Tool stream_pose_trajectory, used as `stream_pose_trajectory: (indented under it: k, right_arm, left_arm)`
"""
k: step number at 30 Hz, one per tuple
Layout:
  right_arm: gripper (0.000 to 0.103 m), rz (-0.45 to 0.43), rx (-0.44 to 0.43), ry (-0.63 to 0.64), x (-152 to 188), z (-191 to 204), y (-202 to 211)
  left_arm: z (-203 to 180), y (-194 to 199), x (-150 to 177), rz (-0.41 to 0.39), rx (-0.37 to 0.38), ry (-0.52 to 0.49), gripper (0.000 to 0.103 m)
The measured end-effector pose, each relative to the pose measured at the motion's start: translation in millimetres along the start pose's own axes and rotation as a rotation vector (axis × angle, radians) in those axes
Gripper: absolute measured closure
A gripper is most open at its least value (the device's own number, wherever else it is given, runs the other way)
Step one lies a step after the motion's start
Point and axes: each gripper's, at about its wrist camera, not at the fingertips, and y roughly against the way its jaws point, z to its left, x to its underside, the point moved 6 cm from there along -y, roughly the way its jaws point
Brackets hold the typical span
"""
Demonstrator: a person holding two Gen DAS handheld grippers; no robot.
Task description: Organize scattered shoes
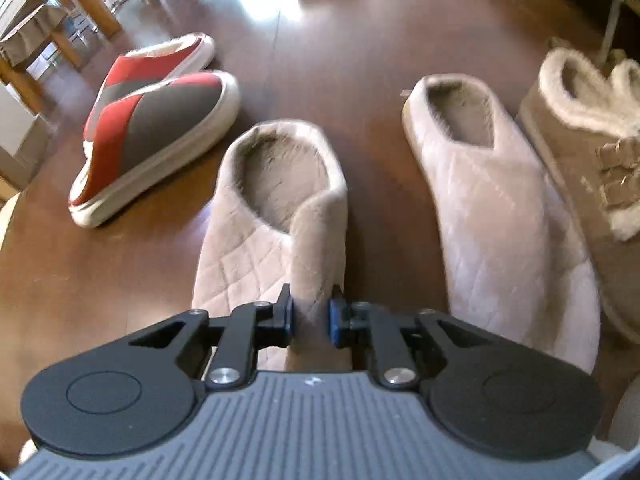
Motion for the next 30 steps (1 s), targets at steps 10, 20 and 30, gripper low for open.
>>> stream_pose_trajectory:
  k: [10, 20, 30]
  right_arm:
    - [0.090, 0.022, 0.086, 0.220, -4.3, -31.6, 13.0]
    - [0.066, 0.014, 0.119, 0.260, -7.0, -41.3, 8.3]
    - [0.014, -0.077, 0.196, -0.031, 23.6, -41.3, 112.4]
  left_arm:
    - [-11.6, -5.1, 3.8, 0.019, -0.005, -0.030, 0.049]
    - [-33.2, -9.4, 6.5, 0.032, -0.013, -0.067, 0.049]
    - [-77.4, 27.6, 9.1, -0.084, -0.055, -0.058, 0.040]
